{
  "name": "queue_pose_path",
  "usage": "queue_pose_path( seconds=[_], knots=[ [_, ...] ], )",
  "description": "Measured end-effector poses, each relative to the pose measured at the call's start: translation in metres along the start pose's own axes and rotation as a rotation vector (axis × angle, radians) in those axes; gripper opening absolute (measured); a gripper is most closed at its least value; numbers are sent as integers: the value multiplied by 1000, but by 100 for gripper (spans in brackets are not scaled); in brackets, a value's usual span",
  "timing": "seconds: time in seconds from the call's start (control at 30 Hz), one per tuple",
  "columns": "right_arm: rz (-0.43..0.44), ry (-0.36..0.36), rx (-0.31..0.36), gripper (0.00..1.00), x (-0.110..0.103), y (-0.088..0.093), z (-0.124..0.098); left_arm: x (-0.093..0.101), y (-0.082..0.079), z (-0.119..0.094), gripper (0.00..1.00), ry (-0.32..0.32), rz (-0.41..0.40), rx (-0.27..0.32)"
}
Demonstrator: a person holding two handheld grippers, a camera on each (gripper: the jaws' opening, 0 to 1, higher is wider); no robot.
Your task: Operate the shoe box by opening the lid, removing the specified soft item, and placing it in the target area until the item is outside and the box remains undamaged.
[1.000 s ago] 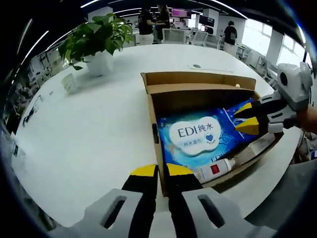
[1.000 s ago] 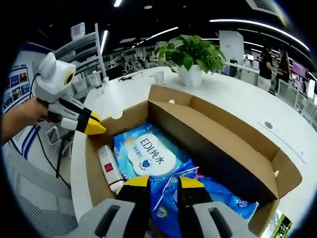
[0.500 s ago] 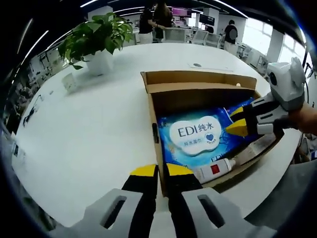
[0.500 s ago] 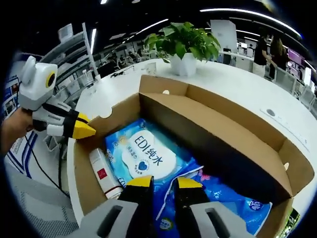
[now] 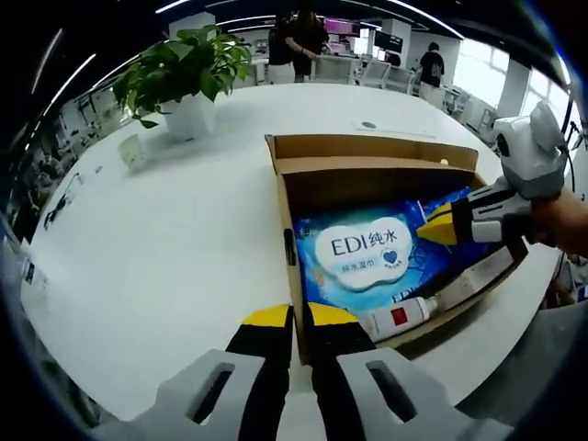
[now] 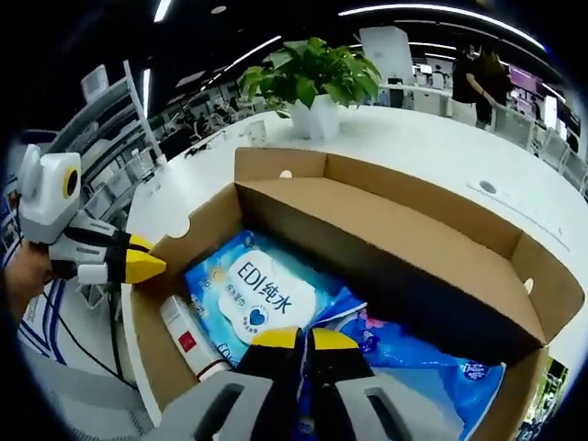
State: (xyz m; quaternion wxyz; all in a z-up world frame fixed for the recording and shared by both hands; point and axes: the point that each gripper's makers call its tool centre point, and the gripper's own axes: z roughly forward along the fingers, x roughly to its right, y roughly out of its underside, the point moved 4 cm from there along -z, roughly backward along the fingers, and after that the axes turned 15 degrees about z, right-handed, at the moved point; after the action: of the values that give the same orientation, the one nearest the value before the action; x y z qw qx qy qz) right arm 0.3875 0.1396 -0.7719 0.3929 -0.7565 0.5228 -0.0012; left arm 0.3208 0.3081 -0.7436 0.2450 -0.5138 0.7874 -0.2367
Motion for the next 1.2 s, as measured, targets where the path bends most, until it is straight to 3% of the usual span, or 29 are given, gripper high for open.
queue_pose_path(
  seconds=[0.33, 0.7, 1.2],
  knots=[
    [72, -21, 73, 0, -4, -10, -15, 1, 1, -1, 4, -2, 1, 14],
    [93, -14, 146, 0, -7, -17, -32, 1, 2, -3, 4, 5, -13, 17],
    [142, -5, 212, 0, 9, -16, -57, 2, 1, -4, 4, 2, -12, 14]
  ],
)
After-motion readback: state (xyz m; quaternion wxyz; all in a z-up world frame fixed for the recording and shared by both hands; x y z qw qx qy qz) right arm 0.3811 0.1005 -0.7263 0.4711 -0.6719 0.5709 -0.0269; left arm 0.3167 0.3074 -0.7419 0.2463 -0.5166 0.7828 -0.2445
